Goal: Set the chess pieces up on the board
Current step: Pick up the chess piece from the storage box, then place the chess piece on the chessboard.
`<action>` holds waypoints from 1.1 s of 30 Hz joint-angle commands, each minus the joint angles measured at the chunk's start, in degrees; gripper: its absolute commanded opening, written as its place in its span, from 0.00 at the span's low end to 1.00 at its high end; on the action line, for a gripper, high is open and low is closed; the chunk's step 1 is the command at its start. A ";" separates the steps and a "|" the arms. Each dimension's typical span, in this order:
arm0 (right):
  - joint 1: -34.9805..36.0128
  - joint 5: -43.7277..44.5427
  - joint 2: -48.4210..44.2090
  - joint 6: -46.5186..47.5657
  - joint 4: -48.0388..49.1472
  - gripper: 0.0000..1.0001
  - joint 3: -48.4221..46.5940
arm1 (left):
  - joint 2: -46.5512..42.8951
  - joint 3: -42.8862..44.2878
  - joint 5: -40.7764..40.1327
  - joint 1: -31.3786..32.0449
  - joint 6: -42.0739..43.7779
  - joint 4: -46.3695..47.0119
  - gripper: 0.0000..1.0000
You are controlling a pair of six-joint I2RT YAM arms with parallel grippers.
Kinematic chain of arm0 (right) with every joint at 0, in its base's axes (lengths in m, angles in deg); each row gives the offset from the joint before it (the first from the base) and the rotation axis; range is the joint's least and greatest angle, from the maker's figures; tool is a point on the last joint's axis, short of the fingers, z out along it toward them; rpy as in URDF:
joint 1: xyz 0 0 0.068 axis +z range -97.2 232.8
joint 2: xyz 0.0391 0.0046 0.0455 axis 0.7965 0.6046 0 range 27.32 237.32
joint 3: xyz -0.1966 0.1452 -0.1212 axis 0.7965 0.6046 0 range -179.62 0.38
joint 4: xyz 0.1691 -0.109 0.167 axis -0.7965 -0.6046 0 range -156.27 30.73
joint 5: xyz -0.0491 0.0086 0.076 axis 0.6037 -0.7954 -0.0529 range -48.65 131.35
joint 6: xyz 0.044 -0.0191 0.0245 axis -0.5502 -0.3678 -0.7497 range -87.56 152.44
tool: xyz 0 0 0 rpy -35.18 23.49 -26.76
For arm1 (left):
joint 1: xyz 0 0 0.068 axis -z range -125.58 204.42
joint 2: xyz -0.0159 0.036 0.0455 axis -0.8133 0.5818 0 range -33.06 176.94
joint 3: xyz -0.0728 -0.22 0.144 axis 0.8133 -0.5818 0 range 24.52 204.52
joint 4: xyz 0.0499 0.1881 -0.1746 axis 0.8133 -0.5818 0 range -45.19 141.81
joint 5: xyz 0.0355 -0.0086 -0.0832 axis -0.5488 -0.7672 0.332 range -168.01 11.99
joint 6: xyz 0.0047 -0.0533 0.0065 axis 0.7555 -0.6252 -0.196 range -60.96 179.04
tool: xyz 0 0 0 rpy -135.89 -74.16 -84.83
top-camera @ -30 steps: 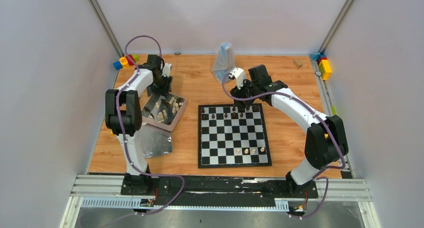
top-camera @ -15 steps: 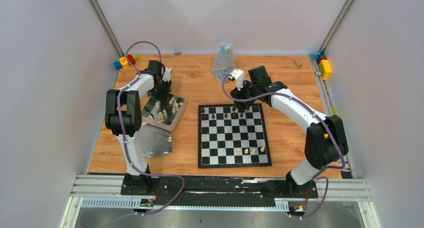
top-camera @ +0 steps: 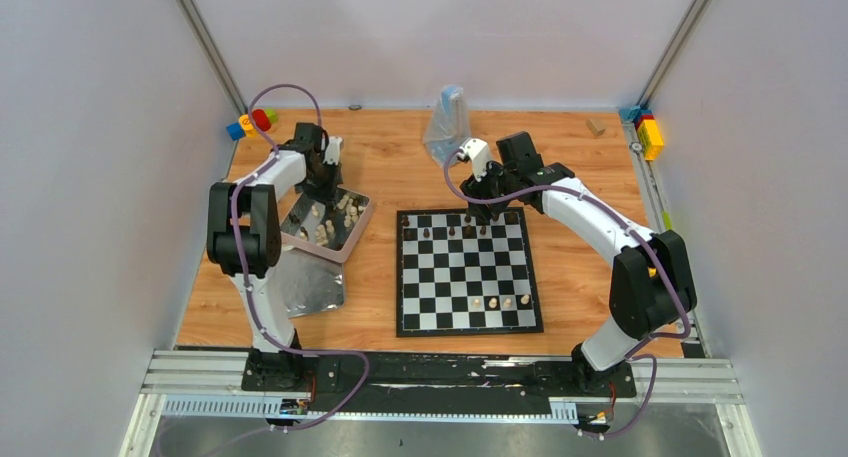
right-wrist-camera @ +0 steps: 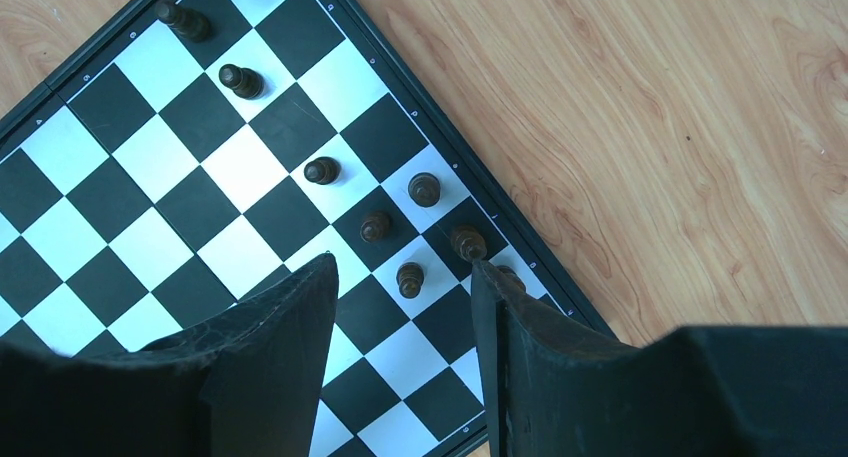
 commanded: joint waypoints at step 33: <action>-0.53 -44.96 -5.57 -25.18 23.00 0.64 -1.29 | -36.59 -33.06 49.67 17.55 -25.62 81.32 0.08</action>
